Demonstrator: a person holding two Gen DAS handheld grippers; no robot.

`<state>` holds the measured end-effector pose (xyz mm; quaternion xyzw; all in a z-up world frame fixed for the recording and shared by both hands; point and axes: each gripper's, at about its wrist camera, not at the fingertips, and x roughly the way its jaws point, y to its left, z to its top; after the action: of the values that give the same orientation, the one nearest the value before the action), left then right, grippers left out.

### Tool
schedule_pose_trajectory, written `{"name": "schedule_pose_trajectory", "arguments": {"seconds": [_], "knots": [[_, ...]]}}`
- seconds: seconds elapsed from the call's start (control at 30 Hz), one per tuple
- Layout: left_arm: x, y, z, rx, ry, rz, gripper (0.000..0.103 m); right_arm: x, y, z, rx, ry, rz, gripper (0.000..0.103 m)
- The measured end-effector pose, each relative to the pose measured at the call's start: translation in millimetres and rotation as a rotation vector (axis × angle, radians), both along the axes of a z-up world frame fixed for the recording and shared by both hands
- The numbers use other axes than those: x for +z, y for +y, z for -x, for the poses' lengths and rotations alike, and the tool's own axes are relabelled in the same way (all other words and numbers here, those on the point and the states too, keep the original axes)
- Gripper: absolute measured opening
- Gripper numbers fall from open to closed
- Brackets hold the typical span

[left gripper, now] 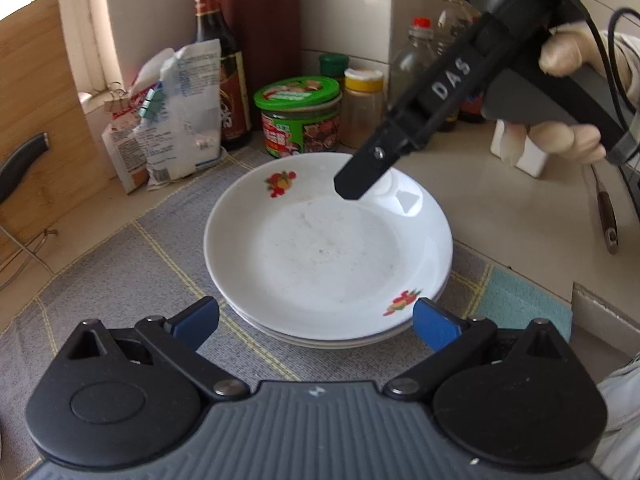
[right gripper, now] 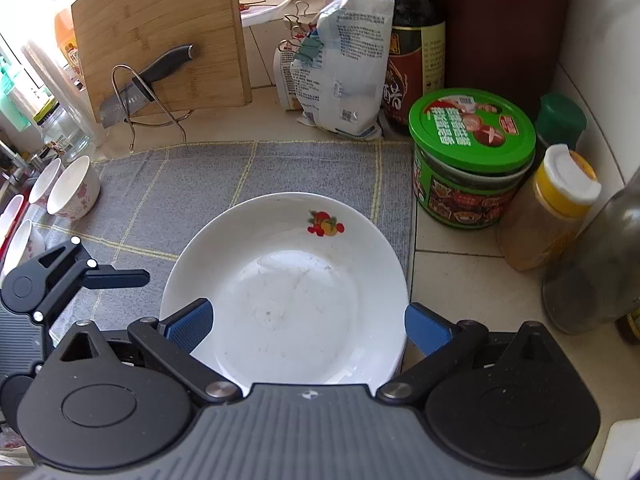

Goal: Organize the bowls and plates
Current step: 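Open the right tool to release the plate on the stack, then move the right tool toward the white bowls on the mat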

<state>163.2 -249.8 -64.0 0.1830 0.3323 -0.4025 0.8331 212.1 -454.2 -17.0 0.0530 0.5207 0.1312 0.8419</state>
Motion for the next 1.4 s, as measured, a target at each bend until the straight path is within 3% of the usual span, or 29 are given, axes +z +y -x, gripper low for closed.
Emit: {"name": "schedule_pose_trajectory", "arguments": {"seconds": [0.23,0.47,0.67,0.97,1.2,1.4], "knots": [[14,14,4,0.095,-0.036,0.07,0.102,15,21,7,0.073,-0.13,0.056,0.103],[29,38,16,0.274,-0.101,0.123,0.102,26,41,9,0.152,-0.242,0.056,0.103],[34,68,33,0.446,-0.125,0.102,0.102,19,70,8,0.257,-0.281,0.032,0.103],[33,134,51,0.632,-0.149,0.102,0.102,23,131,16,0.318,-0.359,0.063,0.103],[23,206,61,0.647,-0.153,0.11,0.102,12,206,16,0.326,-0.326,0.08,0.103],[11,283,71,0.567,-0.139,0.107,0.102,10,283,21,0.305,-0.294,0.08,0.103]]}}
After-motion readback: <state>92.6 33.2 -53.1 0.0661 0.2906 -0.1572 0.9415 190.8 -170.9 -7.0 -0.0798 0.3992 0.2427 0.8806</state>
